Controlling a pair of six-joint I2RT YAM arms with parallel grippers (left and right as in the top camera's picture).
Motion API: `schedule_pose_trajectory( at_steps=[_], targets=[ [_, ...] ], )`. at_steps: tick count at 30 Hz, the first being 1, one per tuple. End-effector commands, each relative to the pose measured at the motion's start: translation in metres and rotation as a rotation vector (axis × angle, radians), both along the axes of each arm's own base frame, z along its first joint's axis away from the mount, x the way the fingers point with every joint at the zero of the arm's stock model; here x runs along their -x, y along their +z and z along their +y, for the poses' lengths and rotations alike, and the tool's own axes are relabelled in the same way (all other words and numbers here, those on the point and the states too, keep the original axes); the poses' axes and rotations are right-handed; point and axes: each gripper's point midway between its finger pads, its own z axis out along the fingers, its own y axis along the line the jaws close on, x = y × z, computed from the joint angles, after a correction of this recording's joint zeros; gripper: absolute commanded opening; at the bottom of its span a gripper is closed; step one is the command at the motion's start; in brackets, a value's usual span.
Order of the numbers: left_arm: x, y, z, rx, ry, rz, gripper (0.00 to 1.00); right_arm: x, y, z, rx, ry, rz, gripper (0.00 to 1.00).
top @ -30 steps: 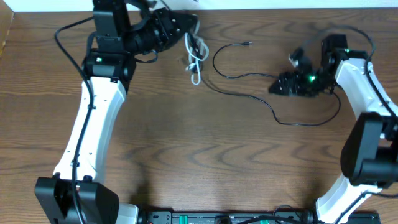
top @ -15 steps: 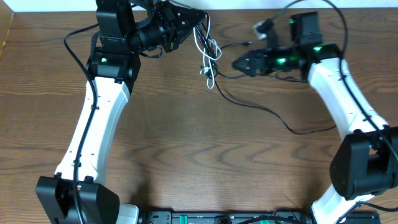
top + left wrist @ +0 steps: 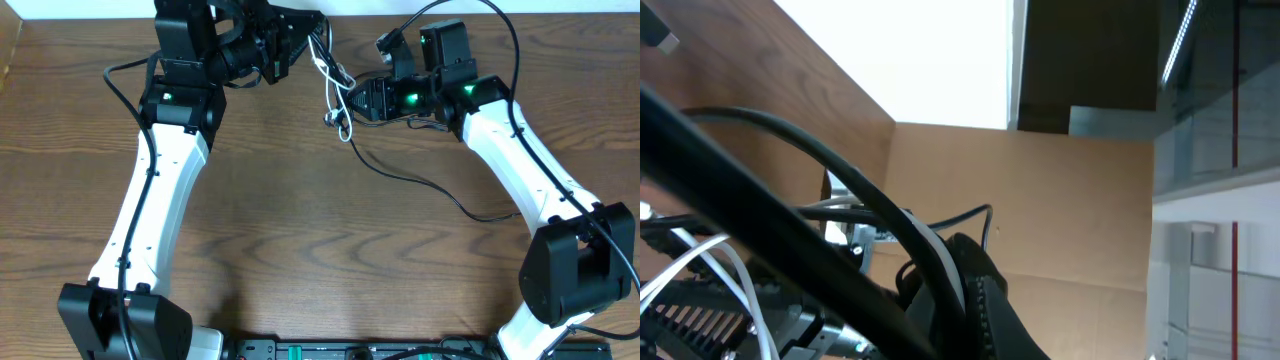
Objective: Untangle cables
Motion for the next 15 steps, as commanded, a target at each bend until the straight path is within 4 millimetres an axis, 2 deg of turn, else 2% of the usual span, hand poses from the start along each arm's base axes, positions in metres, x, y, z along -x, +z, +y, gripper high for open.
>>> schedule_pose_trajectory(
  at_steps=[1,6,10,15],
  targets=[
    [0.000,0.019,0.006,0.009,0.042,-0.037,0.07,-0.002,-0.003,-0.006,0.018,-0.036,0.024,0.53],
    [-0.007,0.018,0.011,0.000,0.090,-0.039,0.08,0.005,-0.005,-0.015,0.026,0.007,0.032,0.53],
    [-0.009,0.018,0.013,-0.003,0.106,-0.039,0.07,0.024,0.009,-0.007,-0.028,0.148,-0.014,0.53],
    [-0.009,0.018,0.013,-0.003,0.107,-0.039,0.07,0.034,0.022,-0.010,-0.015,0.179,-0.058,0.53]
  ],
)
